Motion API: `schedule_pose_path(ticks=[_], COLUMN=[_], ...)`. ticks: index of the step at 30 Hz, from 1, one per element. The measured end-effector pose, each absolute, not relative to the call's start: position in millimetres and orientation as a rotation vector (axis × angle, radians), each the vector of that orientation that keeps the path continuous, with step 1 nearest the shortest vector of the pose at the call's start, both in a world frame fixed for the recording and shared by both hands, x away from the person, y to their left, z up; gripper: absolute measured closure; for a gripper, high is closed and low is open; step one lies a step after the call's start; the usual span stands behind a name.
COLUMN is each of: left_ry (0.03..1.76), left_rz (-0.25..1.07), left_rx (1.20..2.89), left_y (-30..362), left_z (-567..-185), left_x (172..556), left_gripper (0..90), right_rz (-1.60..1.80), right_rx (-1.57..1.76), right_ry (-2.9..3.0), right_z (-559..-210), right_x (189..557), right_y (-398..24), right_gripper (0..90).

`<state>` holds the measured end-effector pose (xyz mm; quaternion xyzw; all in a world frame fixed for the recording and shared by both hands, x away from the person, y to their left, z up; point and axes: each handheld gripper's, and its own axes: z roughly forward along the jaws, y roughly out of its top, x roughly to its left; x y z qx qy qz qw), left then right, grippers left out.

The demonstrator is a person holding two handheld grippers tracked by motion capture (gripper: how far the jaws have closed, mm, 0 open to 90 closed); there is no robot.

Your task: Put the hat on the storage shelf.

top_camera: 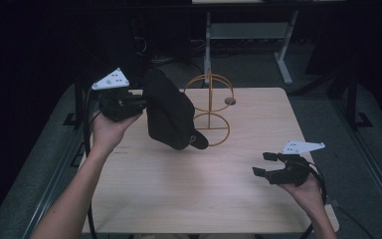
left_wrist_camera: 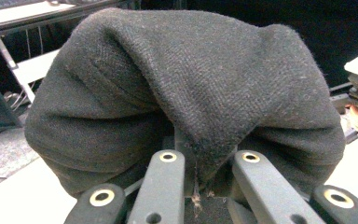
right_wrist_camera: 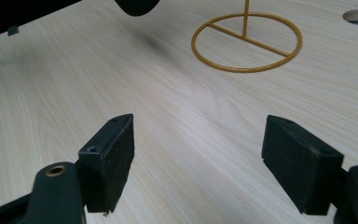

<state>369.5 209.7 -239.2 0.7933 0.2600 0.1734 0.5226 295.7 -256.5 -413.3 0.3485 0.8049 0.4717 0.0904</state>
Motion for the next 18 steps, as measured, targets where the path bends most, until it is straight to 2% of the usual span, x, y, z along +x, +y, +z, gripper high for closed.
schedule_pose_path(ticks=[18], left_ry=[0.588], left_rz=[0.371], left_rx=[1.949], left_y=[159], left_z=[-192], left_x=[428], left_gripper=[85.3], right_rz=[1.452], right_rx=[1.069], right_ry=[2.322], right_z=[-411], right_x=[300], right_y=[-271], right_gripper=[25.2])
